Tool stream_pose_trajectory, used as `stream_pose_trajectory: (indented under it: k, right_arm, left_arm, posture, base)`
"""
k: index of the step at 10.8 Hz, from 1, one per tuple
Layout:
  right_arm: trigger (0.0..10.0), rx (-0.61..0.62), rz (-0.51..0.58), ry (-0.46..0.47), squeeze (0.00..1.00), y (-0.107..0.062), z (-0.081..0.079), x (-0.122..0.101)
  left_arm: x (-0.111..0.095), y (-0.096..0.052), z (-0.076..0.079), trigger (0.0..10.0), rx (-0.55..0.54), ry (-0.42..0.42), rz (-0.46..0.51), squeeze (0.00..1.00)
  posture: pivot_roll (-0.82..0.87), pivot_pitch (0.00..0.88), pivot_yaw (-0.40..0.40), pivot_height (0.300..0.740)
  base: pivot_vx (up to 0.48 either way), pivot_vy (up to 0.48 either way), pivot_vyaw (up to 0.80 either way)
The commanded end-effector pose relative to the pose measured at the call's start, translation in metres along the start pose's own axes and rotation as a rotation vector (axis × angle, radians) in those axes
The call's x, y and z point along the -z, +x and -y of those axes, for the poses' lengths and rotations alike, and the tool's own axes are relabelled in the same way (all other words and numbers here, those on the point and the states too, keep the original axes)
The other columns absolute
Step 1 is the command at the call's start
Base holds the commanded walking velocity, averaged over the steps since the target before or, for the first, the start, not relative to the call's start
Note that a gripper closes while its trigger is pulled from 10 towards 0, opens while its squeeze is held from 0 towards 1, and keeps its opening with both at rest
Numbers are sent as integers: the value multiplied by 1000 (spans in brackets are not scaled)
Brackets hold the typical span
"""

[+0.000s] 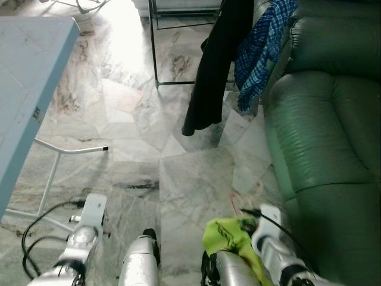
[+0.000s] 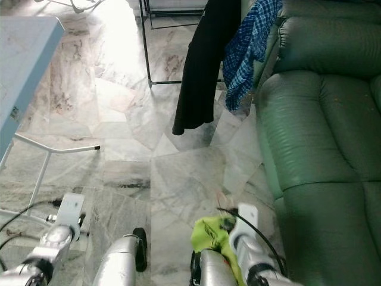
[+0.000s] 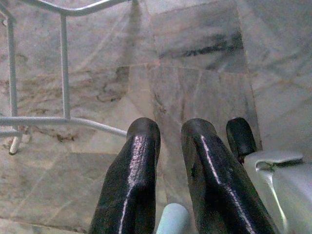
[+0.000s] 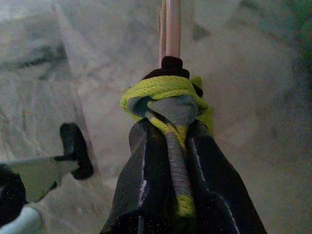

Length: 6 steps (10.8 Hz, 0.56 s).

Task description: Hang hanger

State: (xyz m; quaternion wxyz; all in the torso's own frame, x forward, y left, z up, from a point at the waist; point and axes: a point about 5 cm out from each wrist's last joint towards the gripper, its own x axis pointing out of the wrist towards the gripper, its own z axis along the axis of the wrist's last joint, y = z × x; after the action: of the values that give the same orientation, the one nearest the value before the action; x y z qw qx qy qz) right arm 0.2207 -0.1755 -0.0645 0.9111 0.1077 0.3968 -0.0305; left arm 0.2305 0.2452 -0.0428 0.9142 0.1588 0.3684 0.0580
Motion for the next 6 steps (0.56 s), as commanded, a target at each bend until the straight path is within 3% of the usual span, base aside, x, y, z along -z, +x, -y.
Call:
stream_pose_trajectory:
  k: [1,5,6]
  right_arm:
    - [10000,-16,-9,-25,0,1,-7,2]
    - [10000,3,86,-57,0,2,3,-23]
    - [10000,-31,201,-109,0,1,2,-42]
  left_arm:
    - [8,-2,1,10000,16,15,-36,0]
    - [-5,1,18,10000,60,16,10,0]
    - [-16,1,16,10000,59,-31,94,0]
  posture:
    - [100,153,6,740]
    - [79,78,-50,740]
    - [67,55,-59,740]
  base:
    - [0,0,0]
    - [0,0,0]
    - [0,0,0]
